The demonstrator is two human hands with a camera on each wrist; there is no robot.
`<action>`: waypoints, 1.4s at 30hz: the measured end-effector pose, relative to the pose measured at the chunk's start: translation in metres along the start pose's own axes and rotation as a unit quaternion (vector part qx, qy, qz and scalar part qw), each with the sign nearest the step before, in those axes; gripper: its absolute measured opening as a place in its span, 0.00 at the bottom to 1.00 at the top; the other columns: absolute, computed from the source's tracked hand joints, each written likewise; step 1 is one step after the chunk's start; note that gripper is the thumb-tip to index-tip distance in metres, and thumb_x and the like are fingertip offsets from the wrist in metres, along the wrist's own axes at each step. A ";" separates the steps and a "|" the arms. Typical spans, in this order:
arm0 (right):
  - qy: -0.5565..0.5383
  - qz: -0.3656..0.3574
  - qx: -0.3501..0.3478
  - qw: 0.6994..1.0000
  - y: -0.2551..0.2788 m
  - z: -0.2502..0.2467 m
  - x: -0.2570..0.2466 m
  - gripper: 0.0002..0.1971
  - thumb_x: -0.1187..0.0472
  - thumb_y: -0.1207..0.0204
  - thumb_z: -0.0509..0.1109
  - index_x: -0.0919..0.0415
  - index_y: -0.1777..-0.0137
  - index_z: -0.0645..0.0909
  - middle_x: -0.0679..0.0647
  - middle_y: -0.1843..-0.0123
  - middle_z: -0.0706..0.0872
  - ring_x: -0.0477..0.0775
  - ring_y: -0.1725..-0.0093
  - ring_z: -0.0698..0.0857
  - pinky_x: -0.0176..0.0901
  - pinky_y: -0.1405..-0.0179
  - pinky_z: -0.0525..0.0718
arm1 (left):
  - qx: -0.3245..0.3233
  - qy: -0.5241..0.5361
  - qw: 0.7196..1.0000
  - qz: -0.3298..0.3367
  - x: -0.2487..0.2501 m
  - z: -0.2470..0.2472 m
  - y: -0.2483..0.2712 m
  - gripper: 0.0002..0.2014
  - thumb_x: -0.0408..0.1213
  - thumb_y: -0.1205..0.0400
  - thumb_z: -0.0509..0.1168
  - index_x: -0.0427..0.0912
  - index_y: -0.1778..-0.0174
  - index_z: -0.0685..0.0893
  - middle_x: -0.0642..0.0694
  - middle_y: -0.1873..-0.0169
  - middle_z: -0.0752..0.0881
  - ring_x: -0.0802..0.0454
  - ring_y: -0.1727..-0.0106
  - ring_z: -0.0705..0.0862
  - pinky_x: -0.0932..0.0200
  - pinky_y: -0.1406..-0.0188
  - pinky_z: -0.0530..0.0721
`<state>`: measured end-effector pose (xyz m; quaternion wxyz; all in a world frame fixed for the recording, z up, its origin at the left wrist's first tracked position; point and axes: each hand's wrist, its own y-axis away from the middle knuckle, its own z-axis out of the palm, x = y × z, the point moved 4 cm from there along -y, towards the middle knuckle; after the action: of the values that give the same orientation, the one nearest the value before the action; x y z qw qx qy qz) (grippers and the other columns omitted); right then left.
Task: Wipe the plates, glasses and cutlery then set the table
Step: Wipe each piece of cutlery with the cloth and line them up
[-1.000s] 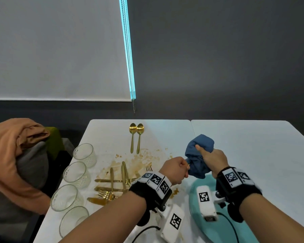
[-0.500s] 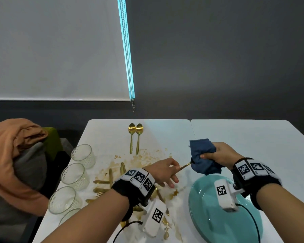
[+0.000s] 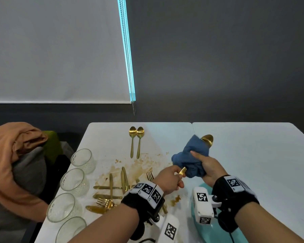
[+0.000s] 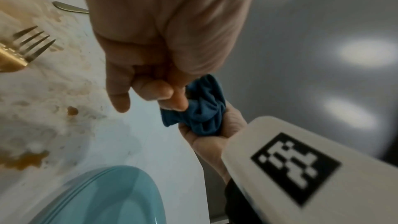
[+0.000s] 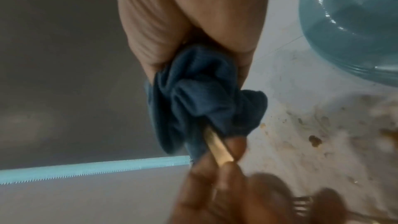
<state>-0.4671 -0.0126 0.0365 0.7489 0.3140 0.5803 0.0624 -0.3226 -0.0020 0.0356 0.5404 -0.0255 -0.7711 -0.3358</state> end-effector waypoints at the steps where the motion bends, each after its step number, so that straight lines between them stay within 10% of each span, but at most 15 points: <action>1: 0.028 -0.005 -0.016 0.999 0.003 0.005 0.001 0.13 0.62 0.26 0.72 0.73 0.47 0.82 0.70 0.54 0.85 0.64 0.62 0.84 0.50 0.63 0.82 | 0.004 0.009 1.000 0.004 0.000 0.000 -0.003 0.10 0.30 0.14 0.53 0.46 0.54 0.76 0.47 0.73 0.79 0.54 0.71 0.74 0.63 0.66 0.73; 7: 0.145 -0.026 -0.067 0.987 0.009 0.010 0.001 0.06 0.64 0.25 0.71 0.69 0.57 0.82 0.59 0.73 0.84 0.51 0.79 0.81 0.35 0.82 0.74 | 0.005 0.045 0.999 -0.003 -0.002 0.005 -0.004 0.12 0.26 0.14 0.51 0.33 0.42 0.79 0.46 0.72 0.81 0.57 0.74 0.79 0.69 0.73 0.75; 10: 0.211 -0.016 -0.064 0.975 0.005 0.012 0.009 0.10 0.58 0.25 0.72 0.68 0.56 0.84 0.62 0.63 0.87 0.57 0.64 0.85 0.44 0.66 0.82 | -0.015 0.044 0.998 -0.034 0.003 0.008 -0.001 0.13 0.30 0.13 0.50 0.35 0.47 0.80 0.48 0.74 0.87 0.64 0.82 0.79 0.70 0.77 0.74; 14: 0.314 -0.029 -0.045 0.948 -0.001 0.007 0.007 0.16 0.56 0.27 0.74 0.72 0.51 0.85 0.67 0.51 0.88 0.65 0.48 0.87 0.55 0.44 0.85 | -0.108 -0.049 0.989 -0.092 0.003 0.006 0.008 0.21 0.43 0.11 0.50 0.30 0.33 0.74 0.32 0.41 0.85 0.64 0.82 0.81 0.72 0.85 0.73; 18: 0.371 -0.028 -0.052 0.927 0.001 0.001 -0.003 0.11 0.58 0.28 0.76 0.66 0.63 0.83 0.60 0.61 0.86 0.59 0.58 0.85 0.47 0.58 0.83 | -0.047 -0.121 0.985 -0.109 -0.003 -0.018 0.001 0.16 0.39 0.14 0.60 0.34 0.34 0.76 0.44 0.58 0.86 0.57 0.73 0.83 0.69 0.75 0.83; 23: 0.427 -0.027 -0.097 0.898 0.008 0.012 -0.013 0.08 0.61 0.32 0.78 0.62 0.63 0.82 0.56 0.63 0.85 0.54 0.61 0.83 0.41 0.61 0.81 | 0.138 -0.074 0.988 -0.006 0.018 -0.054 -0.013 0.05 0.35 0.17 0.61 0.47 0.50 0.82 0.42 0.52 0.89 0.52 0.59 0.81 0.58 0.51 0.82; 30: 0.538 -0.041 -0.148 0.829 0.012 0.040 -0.022 0.13 0.58 0.36 0.81 0.64 0.58 0.84 0.62 0.58 0.87 0.58 0.56 0.85 0.49 0.51 0.85 | 0.106 -0.033 0.994 0.010 0.030 -0.061 -0.017 0.17 0.49 0.16 0.60 0.40 0.43 0.85 0.41 0.53 0.85 0.49 0.55 0.79 0.56 0.52 0.79; 35: 0.537 -0.056 -0.130 0.831 0.012 0.053 -0.027 0.10 0.58 0.34 0.79 0.59 0.64 0.80 0.59 0.60 0.85 0.56 0.58 0.83 0.46 0.52 0.83 | 0.102 -0.003 0.995 0.016 0.025 -0.067 -0.020 0.12 0.34 0.17 0.61 0.41 0.41 0.86 0.46 0.45 0.86 0.53 0.51 0.76 0.68 0.63 0.76; 42: 0.521 -0.046 -0.127 0.843 0.001 0.062 -0.024 0.10 0.59 0.35 0.80 0.58 0.66 0.80 0.55 0.64 0.84 0.53 0.62 0.83 0.43 0.58 0.82 | 0.099 0.024 0.995 0.004 0.027 -0.071 -0.032 0.15 0.36 0.15 0.59 0.39 0.36 0.83 0.43 0.33 0.81 0.45 0.38 0.79 0.59 0.42 0.80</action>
<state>-0.4183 -0.0474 0.0645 0.3716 0.1101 0.8858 0.2553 -0.2889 -0.0746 0.0567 0.5597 0.0334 -0.7874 -0.2562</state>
